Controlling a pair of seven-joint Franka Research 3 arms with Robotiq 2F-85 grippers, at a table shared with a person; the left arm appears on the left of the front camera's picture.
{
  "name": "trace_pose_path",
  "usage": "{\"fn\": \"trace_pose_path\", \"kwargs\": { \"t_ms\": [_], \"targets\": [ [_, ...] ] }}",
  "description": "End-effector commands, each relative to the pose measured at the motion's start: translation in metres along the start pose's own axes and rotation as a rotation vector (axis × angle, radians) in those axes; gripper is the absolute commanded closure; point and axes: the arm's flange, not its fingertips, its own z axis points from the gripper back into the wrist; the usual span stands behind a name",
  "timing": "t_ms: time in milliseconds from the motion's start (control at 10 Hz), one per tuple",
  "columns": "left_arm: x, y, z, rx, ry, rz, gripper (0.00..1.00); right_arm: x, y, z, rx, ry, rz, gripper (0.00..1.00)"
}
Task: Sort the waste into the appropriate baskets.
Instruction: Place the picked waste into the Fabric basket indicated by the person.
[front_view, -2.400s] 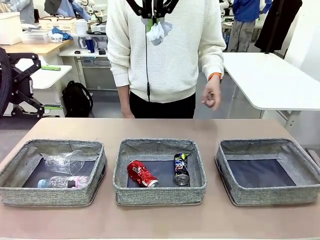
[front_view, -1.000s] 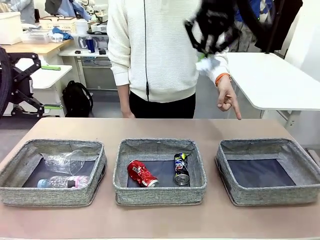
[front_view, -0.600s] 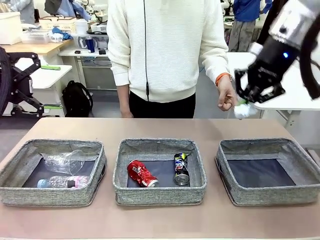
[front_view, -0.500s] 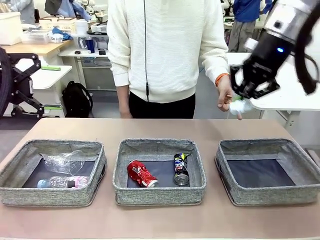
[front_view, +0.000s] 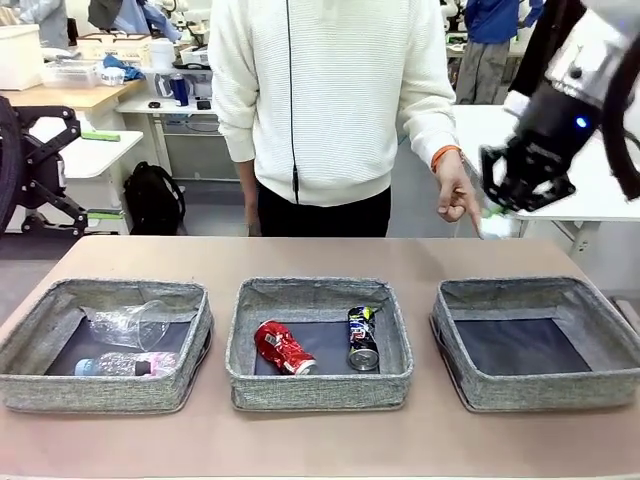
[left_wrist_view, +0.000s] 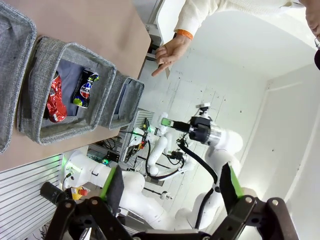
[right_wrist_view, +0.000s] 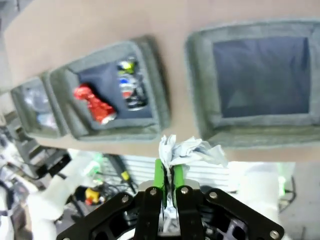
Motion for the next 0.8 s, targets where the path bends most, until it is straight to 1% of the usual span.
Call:
{"fn": "trace_pose_path", "kwargs": {
  "t_ms": [0,100,200,300,400,500,600,700],
  "targets": [
    [-0.001,-0.002,0.000,-0.010,-0.003,0.004,0.00,-0.011,-0.056,-0.014,0.034,-0.065,0.052,0.93],
    [-0.001,-0.002,0.000,-0.010,-0.003,0.004,0.00,-0.008,-0.072,-0.019,0.107,-0.089,0.023,0.93],
    [-0.001,-0.002,0.000,-0.010,-0.003,0.004,0.00,-0.003,-0.086,-0.027,0.192,-0.089,0.001,0.93],
    [-0.001,-0.002,0.000,-0.010,-0.003,0.004,0.00,0.001,-0.097,-0.038,0.247,-0.084,-0.037,0.93],
    [-0.001,-0.002,0.000,-0.010,-0.003,0.004,0.00,0.002,-0.101,-0.043,0.258,-0.081,-0.054,0.93],
    [-0.001,-0.002,0.000,-0.010,-0.003,0.004,0.00,0.002,-0.102,-0.042,0.256,-0.089,-0.053,0.90],
    [-0.001,-0.002,0.000,-0.010,-0.003,0.004,0.00,0.000,-0.103,-0.040,0.254,-0.105,-0.031,0.34],
    [-0.001,-0.002,0.000,-0.010,-0.003,0.004,0.00,0.000,-0.103,-0.040,0.249,-0.109,-0.032,0.31]
  ]
}}
